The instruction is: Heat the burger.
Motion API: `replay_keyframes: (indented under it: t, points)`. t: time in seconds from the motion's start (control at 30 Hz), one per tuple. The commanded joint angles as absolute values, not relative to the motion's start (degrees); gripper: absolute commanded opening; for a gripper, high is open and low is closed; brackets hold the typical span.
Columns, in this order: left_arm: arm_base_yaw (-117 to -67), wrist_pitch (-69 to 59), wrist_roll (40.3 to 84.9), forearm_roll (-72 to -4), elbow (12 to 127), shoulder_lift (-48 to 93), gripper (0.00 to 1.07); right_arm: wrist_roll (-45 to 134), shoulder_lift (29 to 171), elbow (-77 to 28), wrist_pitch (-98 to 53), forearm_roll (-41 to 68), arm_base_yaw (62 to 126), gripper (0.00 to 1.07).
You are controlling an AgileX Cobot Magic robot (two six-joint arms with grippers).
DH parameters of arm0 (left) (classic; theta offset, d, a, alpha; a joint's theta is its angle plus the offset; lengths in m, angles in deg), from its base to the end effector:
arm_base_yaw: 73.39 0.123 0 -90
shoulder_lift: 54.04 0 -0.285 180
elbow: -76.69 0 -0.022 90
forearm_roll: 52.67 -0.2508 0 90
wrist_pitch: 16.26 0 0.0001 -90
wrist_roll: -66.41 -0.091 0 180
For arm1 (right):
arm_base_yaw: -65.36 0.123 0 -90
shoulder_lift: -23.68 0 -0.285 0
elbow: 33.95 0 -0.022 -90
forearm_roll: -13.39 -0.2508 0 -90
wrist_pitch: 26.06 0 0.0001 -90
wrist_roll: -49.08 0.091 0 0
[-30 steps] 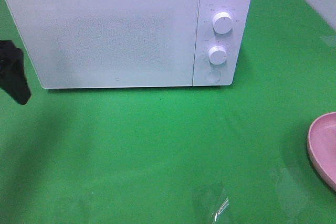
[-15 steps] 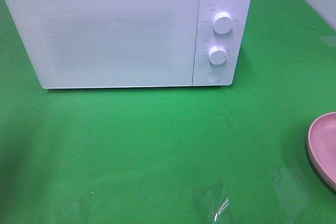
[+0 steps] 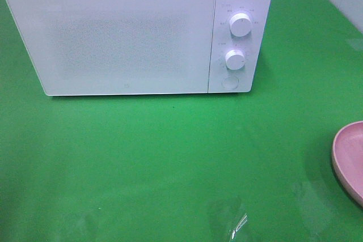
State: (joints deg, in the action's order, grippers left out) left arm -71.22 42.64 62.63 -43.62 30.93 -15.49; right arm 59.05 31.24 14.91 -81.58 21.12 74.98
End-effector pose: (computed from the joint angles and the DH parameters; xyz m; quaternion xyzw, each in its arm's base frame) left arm 0.0792 -0.0093 0.2754 -0.0041 0.9461 -0.0605 0.3182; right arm 0.0000 -0.0102 0.2840 0.0020 0.8269 0.0286 0.5617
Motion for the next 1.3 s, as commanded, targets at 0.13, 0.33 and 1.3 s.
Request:
replay_keyframes:
  t: [0.13,0.33,1.3]
  points:
    - [-71.0,45.2,63.0,-45.2,29.2,-25.9,1.01,59.0,29.8,15.0,-81.0,21.1,74.7,0.76]
    - [-71.0,45.2,63.1,-45.4,29.2,-35.0,1.01,59.0,29.8,15.0,-81.0,21.1,74.7,0.76]
    - [-71.0,45.1,63.0,-45.2,29.2,-47.9,1.01,59.0,29.9,15.0,-81.0,21.2,74.7,0.76]
